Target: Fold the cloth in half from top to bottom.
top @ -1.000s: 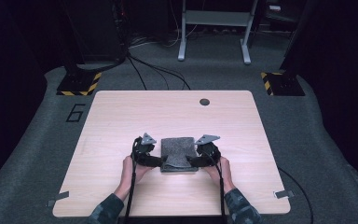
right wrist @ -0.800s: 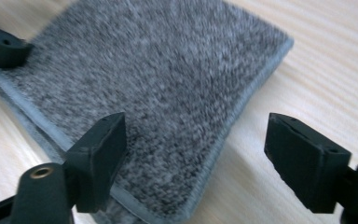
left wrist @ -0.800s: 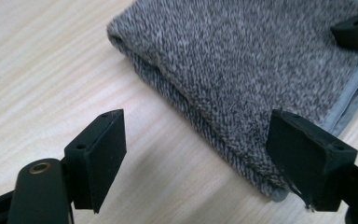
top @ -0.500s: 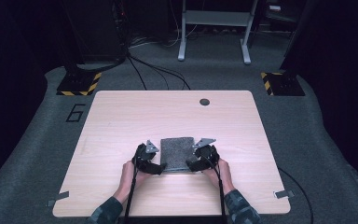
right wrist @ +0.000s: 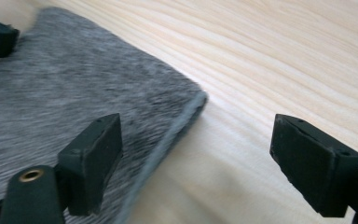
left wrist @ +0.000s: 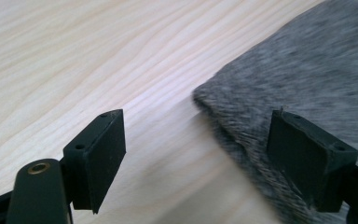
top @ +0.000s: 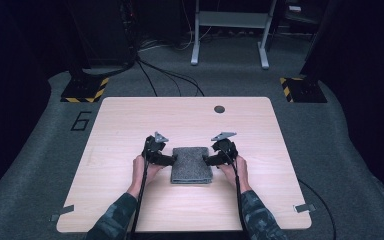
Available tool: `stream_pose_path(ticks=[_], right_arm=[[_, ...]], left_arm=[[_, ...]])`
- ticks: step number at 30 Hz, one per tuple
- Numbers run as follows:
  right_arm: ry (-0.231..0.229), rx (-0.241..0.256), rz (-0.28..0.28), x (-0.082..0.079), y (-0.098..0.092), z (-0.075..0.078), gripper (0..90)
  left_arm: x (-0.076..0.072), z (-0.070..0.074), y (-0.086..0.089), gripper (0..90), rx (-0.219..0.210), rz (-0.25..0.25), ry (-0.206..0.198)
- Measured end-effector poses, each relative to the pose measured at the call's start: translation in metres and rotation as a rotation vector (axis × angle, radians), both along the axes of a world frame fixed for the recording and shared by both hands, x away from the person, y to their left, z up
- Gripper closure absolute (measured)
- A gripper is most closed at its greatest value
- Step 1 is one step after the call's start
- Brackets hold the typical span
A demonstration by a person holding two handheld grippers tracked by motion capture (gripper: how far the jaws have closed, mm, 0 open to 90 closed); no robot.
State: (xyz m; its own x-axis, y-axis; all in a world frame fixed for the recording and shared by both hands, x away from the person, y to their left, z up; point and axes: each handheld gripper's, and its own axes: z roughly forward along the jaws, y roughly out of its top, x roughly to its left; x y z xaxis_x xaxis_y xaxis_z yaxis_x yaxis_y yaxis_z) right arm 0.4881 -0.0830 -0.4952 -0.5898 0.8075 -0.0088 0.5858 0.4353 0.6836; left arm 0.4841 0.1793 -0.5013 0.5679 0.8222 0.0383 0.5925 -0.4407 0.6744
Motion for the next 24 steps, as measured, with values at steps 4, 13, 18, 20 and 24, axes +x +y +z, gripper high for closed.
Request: stream_pose_path(ticks=[4,13,18,20,24], right_arm=[[0.031,-0.041,-0.015,0.01,0.003,-0.012,15.7],[0.019,0.029,-0.011,0.002,-0.013,-0.003,14.7],[-0.023,0.057,-0.021,-0.017,-0.03,0.011,13.4],[-0.026,0.07,-0.022,-0.025,-0.038,0.015,12.5],[-0.056,0.098,-0.032,-0.044,-0.055,0.022,8.9]], left_arm=[[0.001,-0.009,-0.003,19.0,0.029,0.006,0.015],[-0.009,0.006,0.014,13.1,-0.033,0.031,-0.026],[-0.026,0.018,0.026,11.2,-0.046,0.026,-0.057],[-0.032,0.022,0.03,11.0,-0.046,0.023,-0.069],[-0.046,0.028,0.04,9.4,-0.055,0.029,-0.09]])
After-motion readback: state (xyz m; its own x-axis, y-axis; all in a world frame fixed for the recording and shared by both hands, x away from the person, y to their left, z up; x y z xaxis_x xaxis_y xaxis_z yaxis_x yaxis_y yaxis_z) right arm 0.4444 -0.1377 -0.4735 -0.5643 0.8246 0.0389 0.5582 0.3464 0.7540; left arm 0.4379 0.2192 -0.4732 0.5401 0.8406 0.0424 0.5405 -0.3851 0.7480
